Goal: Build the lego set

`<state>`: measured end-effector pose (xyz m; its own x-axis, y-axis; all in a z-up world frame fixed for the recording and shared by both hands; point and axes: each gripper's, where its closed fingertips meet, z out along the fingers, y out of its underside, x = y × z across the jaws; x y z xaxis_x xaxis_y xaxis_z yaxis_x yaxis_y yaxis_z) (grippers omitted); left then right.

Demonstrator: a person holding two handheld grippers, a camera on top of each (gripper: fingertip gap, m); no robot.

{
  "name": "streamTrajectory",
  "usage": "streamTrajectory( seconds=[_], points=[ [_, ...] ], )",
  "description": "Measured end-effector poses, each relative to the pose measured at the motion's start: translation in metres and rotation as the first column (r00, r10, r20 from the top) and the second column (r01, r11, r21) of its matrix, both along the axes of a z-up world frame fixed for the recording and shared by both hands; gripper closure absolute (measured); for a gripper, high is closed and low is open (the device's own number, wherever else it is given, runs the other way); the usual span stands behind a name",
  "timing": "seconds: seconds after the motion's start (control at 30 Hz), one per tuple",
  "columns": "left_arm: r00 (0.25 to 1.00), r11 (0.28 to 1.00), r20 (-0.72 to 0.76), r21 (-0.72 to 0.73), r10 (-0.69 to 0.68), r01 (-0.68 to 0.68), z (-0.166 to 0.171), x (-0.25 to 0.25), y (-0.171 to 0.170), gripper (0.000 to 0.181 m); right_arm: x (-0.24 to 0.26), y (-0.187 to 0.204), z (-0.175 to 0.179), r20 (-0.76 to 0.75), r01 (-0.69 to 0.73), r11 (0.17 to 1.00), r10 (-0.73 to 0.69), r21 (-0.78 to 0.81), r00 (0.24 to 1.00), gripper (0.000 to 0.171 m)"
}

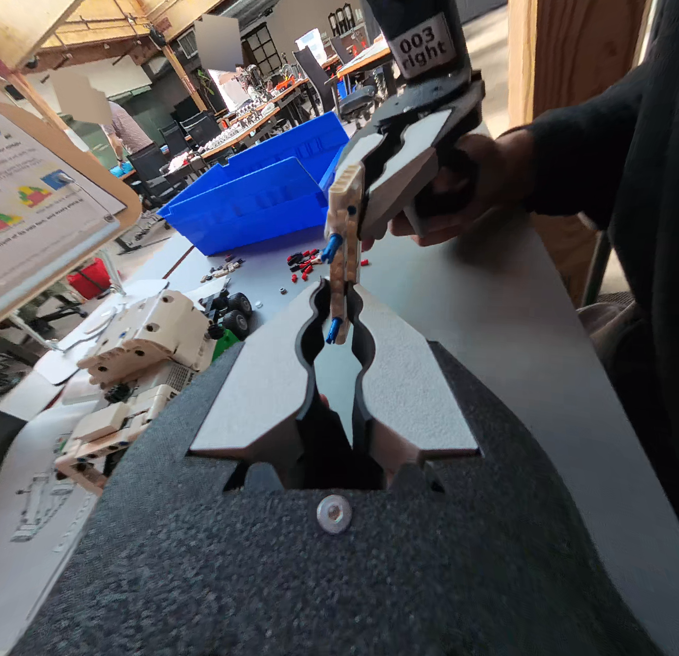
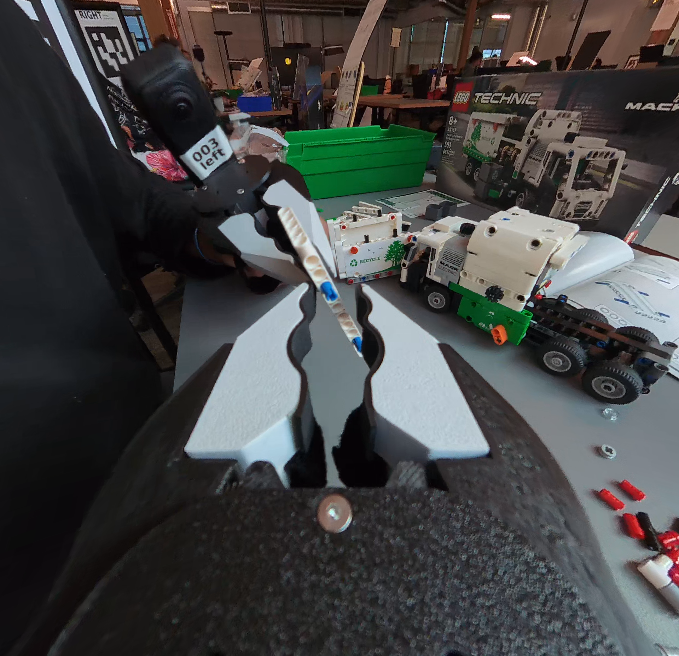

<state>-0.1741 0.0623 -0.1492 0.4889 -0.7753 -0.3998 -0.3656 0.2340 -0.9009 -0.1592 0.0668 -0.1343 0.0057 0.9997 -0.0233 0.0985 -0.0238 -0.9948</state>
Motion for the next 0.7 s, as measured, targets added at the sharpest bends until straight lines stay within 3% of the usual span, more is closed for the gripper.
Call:
streamTrajectory(
  seconds=[0.17, 0.3, 0.47, 0.6, 0.7],
  points=[
    [0.976, 0.991, -0.18, 0.089, 0.118, -0.104, -0.019, -0.005, 0.01, 0.176, 0.003, 0.013, -0.005, 0.035, 0.066, 0.997, -0.067, 0.039, 0.997, 0.143],
    [0.941, 0.989, -0.304, 0.08, 0.146, -0.127, -0.037, -0.005, 0.011, 0.176, 0.005, 0.009, -0.025, 0.231, 0.047, 0.98, -0.092, 0.193, 0.969, 0.136],
    [0.903, 0.992, -0.414, 0.102, 0.113, -0.077, -0.045, -0.001, 0.004, 0.176, -0.002, -0.005, -0.046, 0.419, -0.049, 0.875, -0.18, 0.481, 0.89, 0.143],
    [0.902, 0.986, -0.413, 0.152, 0.125, -0.067, -0.035, 0.001, 0.001, 0.175, -0.008, -0.003, -0.048, 0.399, -0.044, 0.765, -0.285, 0.643, 0.871, 0.165],
    [0.936, 0.987, -0.331, 0.141, 0.12, -0.076, -0.021, -0.003, 0.001, 0.171, -0.006, -0.004, -0.04, 0.371, -0.001, 0.873, -0.207, 0.488, 0.905, 0.166]
  ],
)
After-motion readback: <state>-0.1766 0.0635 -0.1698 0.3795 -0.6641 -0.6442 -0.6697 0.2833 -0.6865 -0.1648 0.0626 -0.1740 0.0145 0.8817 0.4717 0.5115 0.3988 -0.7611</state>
